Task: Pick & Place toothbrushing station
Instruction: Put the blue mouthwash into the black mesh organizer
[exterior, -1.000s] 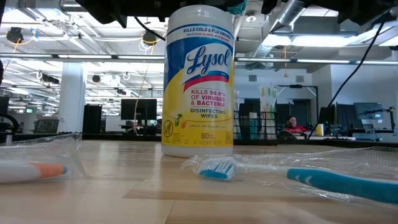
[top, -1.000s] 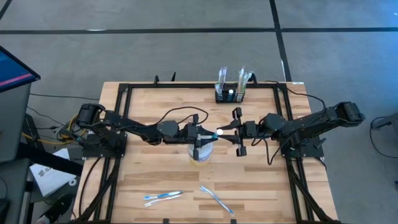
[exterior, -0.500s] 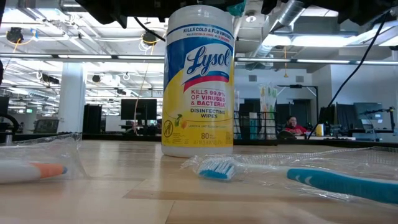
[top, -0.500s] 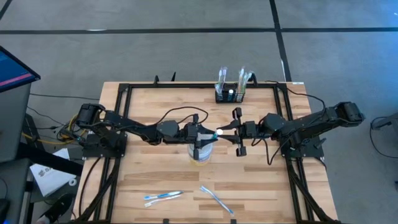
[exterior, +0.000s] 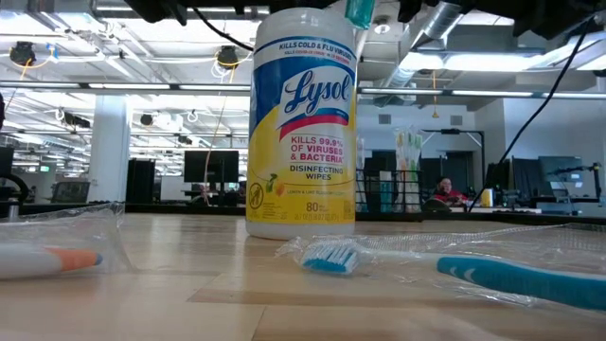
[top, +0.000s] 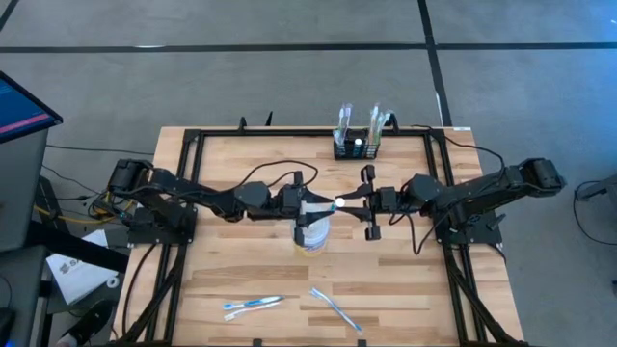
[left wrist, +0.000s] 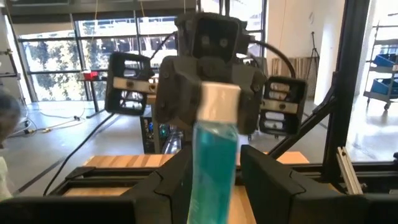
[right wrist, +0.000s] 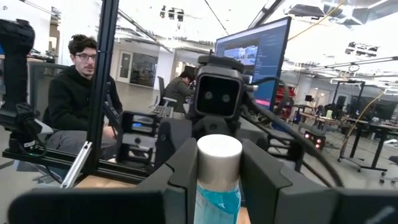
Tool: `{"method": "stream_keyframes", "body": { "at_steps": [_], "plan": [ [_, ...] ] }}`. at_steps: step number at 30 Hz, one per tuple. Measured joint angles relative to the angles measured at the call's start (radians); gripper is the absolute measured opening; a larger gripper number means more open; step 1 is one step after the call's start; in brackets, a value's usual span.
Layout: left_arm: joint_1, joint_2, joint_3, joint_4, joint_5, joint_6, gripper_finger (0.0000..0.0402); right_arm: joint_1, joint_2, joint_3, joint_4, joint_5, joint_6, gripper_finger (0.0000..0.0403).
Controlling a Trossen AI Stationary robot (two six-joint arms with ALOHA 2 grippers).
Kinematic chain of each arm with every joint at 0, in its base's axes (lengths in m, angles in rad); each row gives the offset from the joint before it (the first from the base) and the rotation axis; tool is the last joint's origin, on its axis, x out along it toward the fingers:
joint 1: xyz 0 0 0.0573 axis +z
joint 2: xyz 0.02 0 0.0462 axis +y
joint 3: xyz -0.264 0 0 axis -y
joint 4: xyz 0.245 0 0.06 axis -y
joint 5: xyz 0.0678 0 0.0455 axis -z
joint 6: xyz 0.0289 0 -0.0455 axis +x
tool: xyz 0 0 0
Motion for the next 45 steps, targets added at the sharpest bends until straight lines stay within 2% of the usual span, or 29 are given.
{"method": "stream_keyframes", "body": {
  "at_steps": [11,18,23,25,35,45],
  "plan": [
    [0.003,-0.005,0.000,-0.038,-0.030,0.003,0.0127,-0.089,-0.001,0.000,-0.001,-0.016,0.007,0.0081],
    [0.003,-0.005,0.000,-0.047,-0.059,0.003,0.0133,-0.135,-0.049,-0.002,-0.055,-0.009,0.006,0.0081],
    [-0.005,-0.003,-0.001,-0.055,-0.005,0.002,0.0132,-0.161,-0.120,0.001,-0.142,0.104,-0.002,0.0081],
    [-0.003,-0.003,-0.001,-0.052,-0.009,0.002,0.0131,-0.175,-0.154,0.000,-0.198,0.112,-0.009,0.0081],
    [-0.003,-0.003,-0.001,-0.051,-0.015,0.002,0.0129,-0.312,-0.190,0.000,-0.323,0.110,0.011,0.0081],
    [-0.003,-0.003,-0.001,-0.050,-0.005,0.002,0.0129,-0.448,-0.181,-0.038,-0.341,0.113,0.030,0.0081]
  ]
}}
